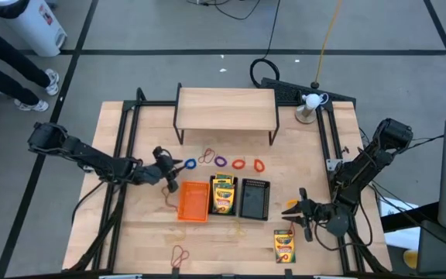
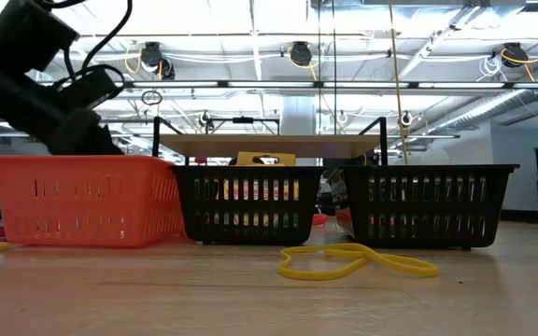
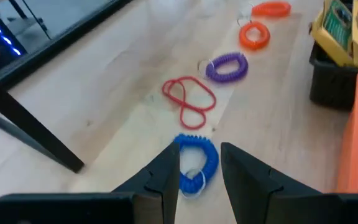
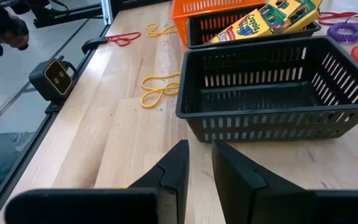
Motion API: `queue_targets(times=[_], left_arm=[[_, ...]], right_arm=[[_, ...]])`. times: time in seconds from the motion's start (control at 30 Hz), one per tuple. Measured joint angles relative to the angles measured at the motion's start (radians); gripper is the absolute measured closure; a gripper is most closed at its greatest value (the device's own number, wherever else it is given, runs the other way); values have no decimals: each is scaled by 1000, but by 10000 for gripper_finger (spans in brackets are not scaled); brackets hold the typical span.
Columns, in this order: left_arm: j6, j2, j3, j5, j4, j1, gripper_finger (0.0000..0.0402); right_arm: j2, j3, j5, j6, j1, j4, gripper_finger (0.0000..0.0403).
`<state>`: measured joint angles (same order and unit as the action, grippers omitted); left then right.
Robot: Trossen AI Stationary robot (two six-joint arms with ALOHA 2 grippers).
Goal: Pick & Place Office Desk Supplies
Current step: Adjust the crayon box
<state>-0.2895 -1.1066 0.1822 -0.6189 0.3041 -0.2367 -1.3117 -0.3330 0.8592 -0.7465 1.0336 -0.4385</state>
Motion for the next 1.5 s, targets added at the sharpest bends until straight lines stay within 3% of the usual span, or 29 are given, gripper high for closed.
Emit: queue_targets(times=[0.1, 0.33, 0.6, 1.13, 1.3, 1.5], left_arm=[[-9, -6, 0, 38, -23, 0, 282], [-12, -6, 0, 53, -21, 0, 282], [-8, -6, 0, 53, -24, 0, 282], [-24, -6, 0, 81, -26, 0, 282], [-29, -6, -1, 81, -25, 0, 282], [-38, -6, -1, 82, -25, 0, 282]], right_arm=[[0, -1, -48, -34, -1, 23, 344], [0, 0, -236, -301, -23, 167, 344], [0, 0, -471, -290, -118, 113, 344], [0, -46, -529, -163, -129, 30, 352], [0, -198, -570, -112, -108, 215, 397], [-52, -409, -545, -137, -67, 439, 402]])
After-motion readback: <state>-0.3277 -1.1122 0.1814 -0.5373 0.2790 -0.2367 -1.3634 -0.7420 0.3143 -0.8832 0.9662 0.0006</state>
